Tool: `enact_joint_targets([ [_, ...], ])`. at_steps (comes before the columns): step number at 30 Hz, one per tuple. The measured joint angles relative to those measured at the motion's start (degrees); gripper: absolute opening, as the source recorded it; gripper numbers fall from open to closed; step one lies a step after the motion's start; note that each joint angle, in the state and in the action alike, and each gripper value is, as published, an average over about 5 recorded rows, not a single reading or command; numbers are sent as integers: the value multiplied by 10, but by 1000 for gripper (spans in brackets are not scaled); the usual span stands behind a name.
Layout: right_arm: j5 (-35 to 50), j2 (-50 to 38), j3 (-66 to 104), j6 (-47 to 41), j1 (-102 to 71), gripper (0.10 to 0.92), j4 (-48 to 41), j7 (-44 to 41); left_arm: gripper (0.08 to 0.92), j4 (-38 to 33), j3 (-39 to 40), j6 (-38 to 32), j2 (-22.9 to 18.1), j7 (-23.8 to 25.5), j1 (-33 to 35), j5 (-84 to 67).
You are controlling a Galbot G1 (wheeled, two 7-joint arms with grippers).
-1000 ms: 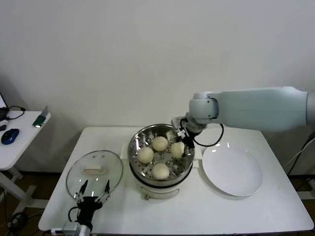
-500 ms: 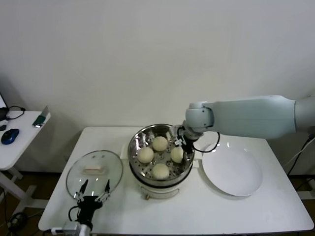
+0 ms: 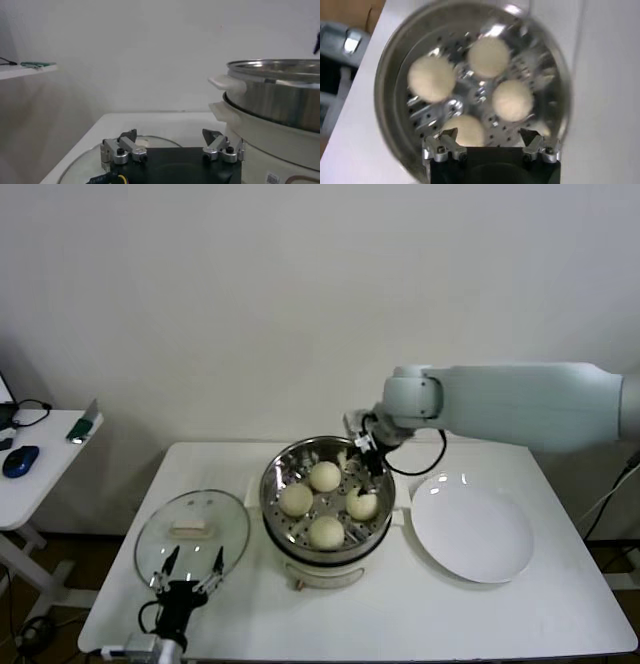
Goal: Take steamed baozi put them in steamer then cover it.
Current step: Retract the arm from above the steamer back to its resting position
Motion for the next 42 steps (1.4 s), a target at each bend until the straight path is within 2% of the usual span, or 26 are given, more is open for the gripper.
enact_joint_targets([
  [5, 36, -53, 77, -8, -25, 823, 7, 60, 823, 0, 1, -8, 5, 0, -2, -2],
  [11, 55, -137, 221, -1, -119, 823, 19, 176, 823, 1, 5, -18, 14, 0, -6, 1],
  [16, 45, -208, 383, 25, -261, 823, 31, 267, 823, 4, 8, -27, 23, 0, -10, 11],
  [23, -9, -261, 644, 85, -519, 823, 42, 339, 823, 9, 8, -38, 38, -1, -17, 31],
  [28, -51, -252, 835, 140, -709, 823, 49, 360, 823, 14, 8, -47, 47, -2, -18, 51],
  [34, -94, -201, 1040, 221, -935, 823, 59, 360, 823, 24, 6, -63, 57, -8, -19, 82],
  [42, -143, -105, 1198, 326, -1188, 823, 77, 339, 823, 31, -7, -88, 72, -26, -21, 139],
])
